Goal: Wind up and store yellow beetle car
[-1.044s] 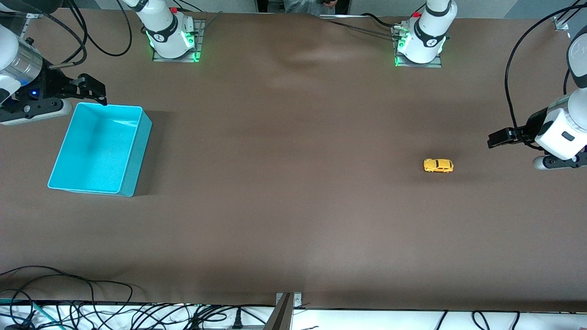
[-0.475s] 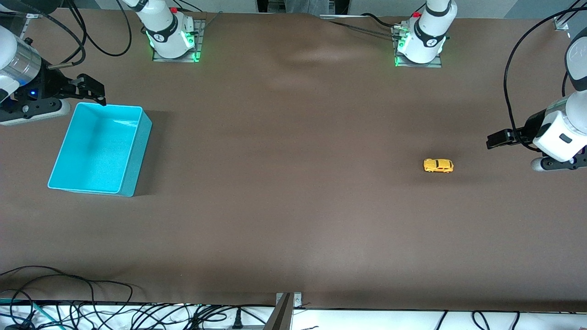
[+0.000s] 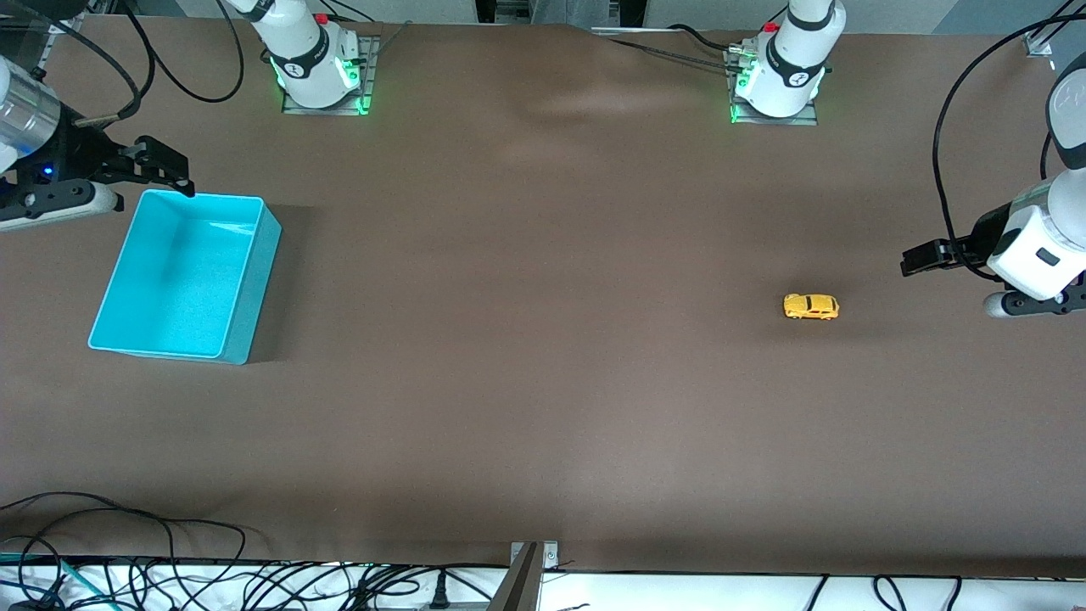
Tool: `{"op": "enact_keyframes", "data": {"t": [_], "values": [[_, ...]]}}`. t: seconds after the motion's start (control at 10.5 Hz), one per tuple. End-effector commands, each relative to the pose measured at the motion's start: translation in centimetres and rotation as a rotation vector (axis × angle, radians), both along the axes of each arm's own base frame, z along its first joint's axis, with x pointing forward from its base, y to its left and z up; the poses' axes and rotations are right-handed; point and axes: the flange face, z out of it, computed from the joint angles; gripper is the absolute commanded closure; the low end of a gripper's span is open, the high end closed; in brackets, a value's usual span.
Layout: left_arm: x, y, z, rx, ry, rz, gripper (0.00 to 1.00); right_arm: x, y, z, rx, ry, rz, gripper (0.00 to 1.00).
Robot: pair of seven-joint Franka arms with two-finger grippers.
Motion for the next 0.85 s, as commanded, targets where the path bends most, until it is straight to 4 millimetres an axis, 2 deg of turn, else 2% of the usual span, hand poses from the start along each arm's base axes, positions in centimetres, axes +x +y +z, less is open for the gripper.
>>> {"op": "enact_keyframes", "data": {"t": [0.0,0.19,0.57,0.76], "values": [[0.1,0.3,-0.5,-0.024,0.009,-0.01,0.0,-0.7,0.1,1.8,0.023,-0.036,-0.021,0.0],[0.2,1.2,-1.5,-0.065,0.024,0.025,0.0,-0.5,-0.6,1.8,0.024,-0.049,-0.035,0.0],[0.6,3.5,-3.9,-0.08,0.054,0.119,0.0,-0.5,-0.7,0.7,0.022,-0.035,-0.036,0.0],[0.6,3.4,-5.6,-0.064,0.046,0.17,0.0,-0.4,-0.7,-0.1,0.021,-0.034,-0.034,0.0]]}}
